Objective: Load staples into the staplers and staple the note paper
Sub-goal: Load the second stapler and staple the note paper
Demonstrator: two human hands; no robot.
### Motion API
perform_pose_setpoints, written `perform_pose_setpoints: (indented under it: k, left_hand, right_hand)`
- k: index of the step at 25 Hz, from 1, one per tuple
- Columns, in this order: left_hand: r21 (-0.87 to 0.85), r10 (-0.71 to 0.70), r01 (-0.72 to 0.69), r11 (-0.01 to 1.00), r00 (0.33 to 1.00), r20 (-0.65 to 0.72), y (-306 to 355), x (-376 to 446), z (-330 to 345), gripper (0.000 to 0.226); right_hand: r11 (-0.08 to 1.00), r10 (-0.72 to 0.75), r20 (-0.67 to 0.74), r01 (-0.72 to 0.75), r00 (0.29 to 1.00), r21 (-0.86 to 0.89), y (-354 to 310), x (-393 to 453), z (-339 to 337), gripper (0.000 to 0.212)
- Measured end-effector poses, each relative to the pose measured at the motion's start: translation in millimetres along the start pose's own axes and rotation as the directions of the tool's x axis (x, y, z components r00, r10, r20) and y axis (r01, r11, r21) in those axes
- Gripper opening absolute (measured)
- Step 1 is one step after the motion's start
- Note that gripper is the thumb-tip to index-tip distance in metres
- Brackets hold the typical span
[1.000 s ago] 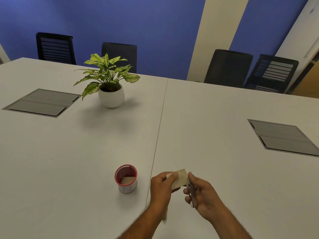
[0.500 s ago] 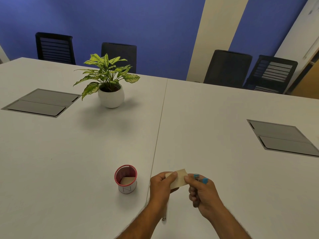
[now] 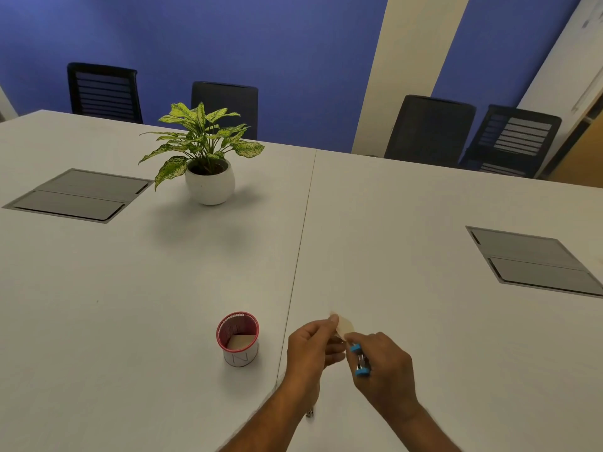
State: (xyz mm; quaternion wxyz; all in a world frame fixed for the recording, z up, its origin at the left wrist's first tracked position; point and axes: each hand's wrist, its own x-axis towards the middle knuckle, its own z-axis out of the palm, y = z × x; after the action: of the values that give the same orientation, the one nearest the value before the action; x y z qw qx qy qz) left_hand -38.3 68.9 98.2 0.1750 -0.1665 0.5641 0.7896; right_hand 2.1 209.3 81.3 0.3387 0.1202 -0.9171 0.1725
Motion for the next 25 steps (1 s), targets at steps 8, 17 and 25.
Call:
perform_pose_setpoints:
  k: [8,17,25]
  left_hand:
    - [0.082,0.065,-0.064,0.995,0.998,-0.008,8.0,2.7,-5.2,0.008]
    - [0.156,0.158,-0.167,0.974,0.985,0.072,13.2,-1.9,-2.9,0.016]
    - [0.202,0.195,-0.209,0.957,0.977,0.086,18.4,-5.9,-2.7,0.021]
  right_hand:
    - [0.715,0.559,0.081,-0.53,0.825,0.456,-19.5,7.4,-14.1,0.03]
    - [-0.231,0.719,0.617,-0.728,0.319,0.646,-37.9,25.0,-19.7,0.044]
    - [-0.223,0.697,0.637,-0.744,0.33,0.63,-39.0,26.1,-15.6,0.057]
